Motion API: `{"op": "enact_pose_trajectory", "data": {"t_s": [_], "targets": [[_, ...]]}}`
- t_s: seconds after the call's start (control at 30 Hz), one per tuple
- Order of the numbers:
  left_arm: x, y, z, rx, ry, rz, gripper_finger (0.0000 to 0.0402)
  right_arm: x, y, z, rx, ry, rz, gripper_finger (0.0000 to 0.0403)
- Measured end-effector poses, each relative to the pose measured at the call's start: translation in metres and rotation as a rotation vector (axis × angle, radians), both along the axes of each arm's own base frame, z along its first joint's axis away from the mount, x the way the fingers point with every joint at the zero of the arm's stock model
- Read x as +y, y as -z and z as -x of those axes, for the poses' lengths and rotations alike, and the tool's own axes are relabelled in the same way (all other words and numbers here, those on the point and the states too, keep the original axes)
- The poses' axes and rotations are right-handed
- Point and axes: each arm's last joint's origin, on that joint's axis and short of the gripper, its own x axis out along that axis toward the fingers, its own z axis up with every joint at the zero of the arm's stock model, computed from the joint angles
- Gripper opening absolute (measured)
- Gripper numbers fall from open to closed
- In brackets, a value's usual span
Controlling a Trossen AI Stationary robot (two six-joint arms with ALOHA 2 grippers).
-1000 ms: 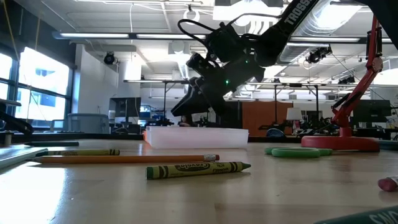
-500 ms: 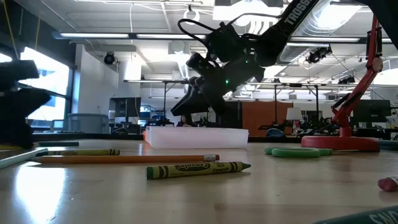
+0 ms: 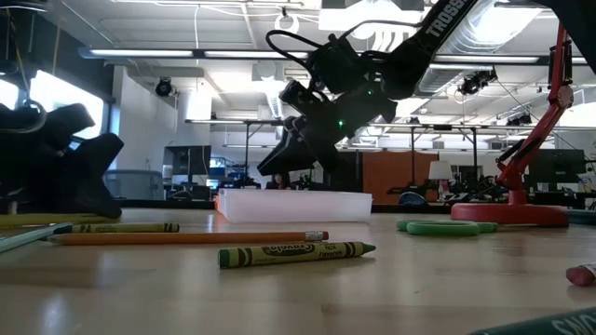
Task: Pick & place school supplies into a supply box
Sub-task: Put the yellow pen into the orange supply box
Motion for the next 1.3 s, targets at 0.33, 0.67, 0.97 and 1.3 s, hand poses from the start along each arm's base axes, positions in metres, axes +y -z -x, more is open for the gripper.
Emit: {"op": "enact_pose_trajectory", "data": {"t_s": [0.33,0.67,0.97,1.3], "targets": [[0.0,0.001,0.0,0.046,0.044,-0.016,0.0164,0.0,0.0,0.0,0.002,0.001,-0.002,0.0099],[0.001,0.017,0.0,0.037,0.06,-0.122,0.0161,0.0,0.0,0.0,0.003,0.001,-0.001,0.0099],[0.004,0.037,0.0,0.039,0.108,-0.28,0.0149,0.0,0.001,0.001,0.014,0.002,-0.005,0.0099],[0.0,0.035,-0.006,0.024,0.089,-0.256,0.0122,0.009,0.004,0.001,0.049,0.018,-0.067,0.0099]]}}
